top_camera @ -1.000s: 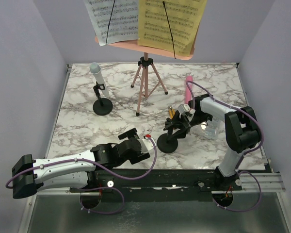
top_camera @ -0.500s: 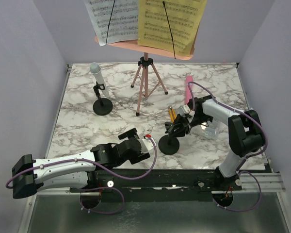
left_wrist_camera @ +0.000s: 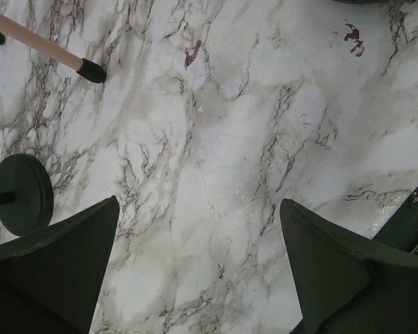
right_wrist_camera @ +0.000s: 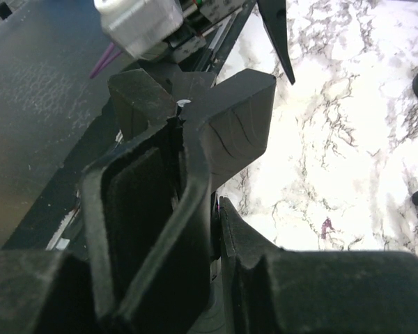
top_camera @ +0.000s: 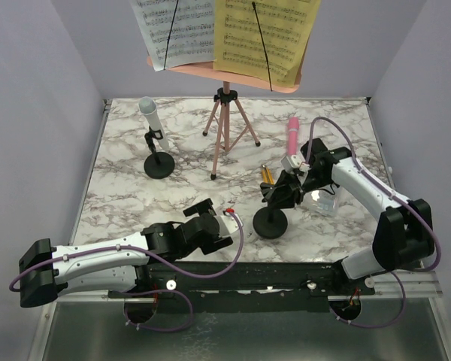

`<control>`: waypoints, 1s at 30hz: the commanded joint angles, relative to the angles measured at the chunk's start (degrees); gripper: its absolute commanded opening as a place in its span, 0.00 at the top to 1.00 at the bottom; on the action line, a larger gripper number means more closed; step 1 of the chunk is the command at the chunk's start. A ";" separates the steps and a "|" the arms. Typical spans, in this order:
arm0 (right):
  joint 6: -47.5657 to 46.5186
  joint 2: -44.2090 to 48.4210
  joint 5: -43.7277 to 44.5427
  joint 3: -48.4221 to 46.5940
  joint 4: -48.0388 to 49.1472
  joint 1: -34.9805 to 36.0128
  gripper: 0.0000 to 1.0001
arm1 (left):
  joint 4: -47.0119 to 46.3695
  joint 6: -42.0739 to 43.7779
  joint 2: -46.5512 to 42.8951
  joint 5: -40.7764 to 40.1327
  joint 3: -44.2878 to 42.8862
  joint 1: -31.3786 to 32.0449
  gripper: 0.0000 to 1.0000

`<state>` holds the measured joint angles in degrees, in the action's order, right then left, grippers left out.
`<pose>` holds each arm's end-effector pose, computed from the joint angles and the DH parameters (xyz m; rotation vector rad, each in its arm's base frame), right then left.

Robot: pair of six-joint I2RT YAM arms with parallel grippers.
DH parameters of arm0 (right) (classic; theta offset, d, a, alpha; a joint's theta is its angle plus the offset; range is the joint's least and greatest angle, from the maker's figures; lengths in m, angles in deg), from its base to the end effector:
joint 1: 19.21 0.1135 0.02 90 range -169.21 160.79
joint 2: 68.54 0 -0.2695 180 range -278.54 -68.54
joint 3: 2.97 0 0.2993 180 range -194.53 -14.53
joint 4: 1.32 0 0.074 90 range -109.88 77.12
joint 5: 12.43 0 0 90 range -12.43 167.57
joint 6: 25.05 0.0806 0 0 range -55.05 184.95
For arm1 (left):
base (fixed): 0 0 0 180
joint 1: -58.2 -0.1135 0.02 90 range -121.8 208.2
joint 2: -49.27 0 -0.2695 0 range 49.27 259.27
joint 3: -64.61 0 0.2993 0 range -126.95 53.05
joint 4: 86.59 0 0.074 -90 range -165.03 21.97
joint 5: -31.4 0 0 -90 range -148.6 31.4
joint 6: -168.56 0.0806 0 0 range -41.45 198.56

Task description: Pack up the instrument practice props

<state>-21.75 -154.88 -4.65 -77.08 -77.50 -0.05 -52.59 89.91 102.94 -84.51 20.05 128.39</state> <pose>0.2550 0.1731 0.2342 -1.5533 1.1442 1.3845 0.1222 -0.2353 0.1831 1.2831 1.8275 -0.0281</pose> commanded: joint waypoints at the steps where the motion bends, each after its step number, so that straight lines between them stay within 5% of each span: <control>1: 10.69 4.13 -6.94 0.55 6.06 -4.43 1.00 | 0.20 -0.60 0.79 1.30 -1.11 -0.35 0.01; 14: 40.28 11.21 -8.37 0.22 29.32 -23.83 1.00 | 0.17 -0.72 0.38 1.24 -1.12 -0.46 0.01; 24: 55.65 7.53 6.34 -5.62 39.84 -26.56 1.00 | 0.27 -0.84 -0.97 1.21 -1.18 -0.45 0.01; 30: 65.44 6.76 13.93 -4.76 54.28 -26.84 1.00 | 0.36 -0.90 -1.11 1.39 -1.23 -0.45 0.01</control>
<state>34.62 -148.02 3.29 -80.99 -36.02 -26.39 -52.57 89.74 102.61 -84.51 20.05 128.06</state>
